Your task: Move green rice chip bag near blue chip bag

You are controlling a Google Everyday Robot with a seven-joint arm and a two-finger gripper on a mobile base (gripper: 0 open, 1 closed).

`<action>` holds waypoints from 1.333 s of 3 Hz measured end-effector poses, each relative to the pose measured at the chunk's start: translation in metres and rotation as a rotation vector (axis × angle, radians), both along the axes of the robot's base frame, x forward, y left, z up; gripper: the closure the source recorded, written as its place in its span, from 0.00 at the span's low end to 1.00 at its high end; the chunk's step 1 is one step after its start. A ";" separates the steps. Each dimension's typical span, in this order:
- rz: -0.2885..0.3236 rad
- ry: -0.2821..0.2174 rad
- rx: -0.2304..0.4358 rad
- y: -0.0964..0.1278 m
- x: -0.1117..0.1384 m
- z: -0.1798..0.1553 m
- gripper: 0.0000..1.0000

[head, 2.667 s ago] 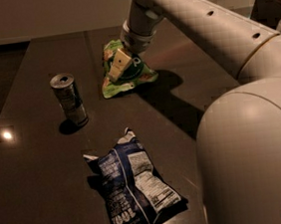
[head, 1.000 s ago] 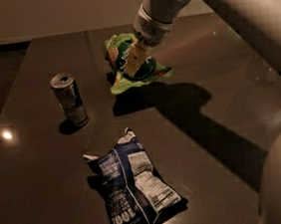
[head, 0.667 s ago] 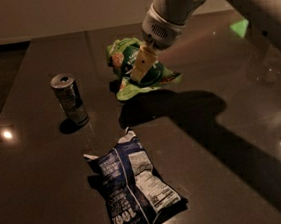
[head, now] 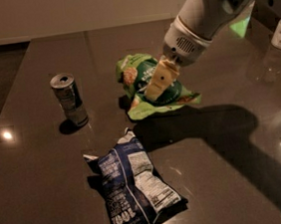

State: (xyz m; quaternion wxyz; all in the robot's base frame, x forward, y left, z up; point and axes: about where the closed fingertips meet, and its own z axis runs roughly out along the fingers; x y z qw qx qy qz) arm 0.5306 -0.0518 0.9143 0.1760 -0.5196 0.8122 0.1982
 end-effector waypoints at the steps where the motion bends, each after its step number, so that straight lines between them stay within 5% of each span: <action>1: 0.003 0.062 0.028 -0.008 -0.034 -0.005 1.00; 4: -0.007 0.123 0.049 -0.018 -0.073 -0.012 0.35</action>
Offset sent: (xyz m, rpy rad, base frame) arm -0.0849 -0.0291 -0.0137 0.0436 0.1594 -0.0212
